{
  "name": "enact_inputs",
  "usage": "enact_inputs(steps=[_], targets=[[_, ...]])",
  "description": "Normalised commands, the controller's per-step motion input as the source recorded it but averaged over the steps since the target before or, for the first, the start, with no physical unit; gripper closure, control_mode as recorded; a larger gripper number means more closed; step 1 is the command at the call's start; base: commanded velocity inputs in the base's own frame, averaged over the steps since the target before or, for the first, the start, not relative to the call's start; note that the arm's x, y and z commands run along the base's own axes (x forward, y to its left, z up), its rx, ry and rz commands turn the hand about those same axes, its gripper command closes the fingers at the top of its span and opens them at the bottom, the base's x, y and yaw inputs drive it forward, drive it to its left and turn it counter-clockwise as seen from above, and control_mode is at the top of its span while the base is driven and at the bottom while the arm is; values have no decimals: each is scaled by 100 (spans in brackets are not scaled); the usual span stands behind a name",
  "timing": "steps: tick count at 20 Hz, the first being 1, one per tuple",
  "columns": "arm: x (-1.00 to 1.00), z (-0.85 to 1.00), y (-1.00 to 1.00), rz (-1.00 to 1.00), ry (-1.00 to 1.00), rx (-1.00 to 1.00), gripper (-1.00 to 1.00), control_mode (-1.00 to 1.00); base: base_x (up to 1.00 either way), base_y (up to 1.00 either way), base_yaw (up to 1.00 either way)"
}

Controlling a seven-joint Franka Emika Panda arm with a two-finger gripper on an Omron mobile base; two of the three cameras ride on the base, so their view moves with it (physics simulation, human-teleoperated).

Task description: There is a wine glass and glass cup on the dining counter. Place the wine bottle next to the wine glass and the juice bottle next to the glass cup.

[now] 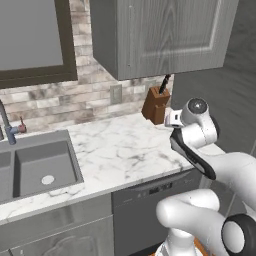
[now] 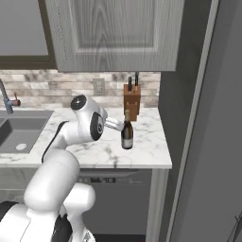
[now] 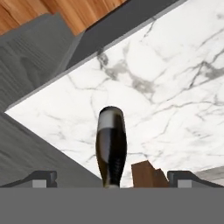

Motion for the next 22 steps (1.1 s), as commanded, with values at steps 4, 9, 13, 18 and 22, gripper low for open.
enact_inputs(steps=[4, 9, 13, 18, 22], targets=[[23, 0, 0, 10, 0, 1, -100, -100, 0, 0, 0], [25, -8, 0, 7, 0, 0, -100, -100, 0, 0, 0], [23, -14, 0, 5, 0, 0, -100, -100, 0, 0, 0], [7, -18, -7, 0, 0, 0, -100, -100, 0, 0, 0], [19, -11, -14, 0, 0, 0, -100, -100, 0, 0, 0]])
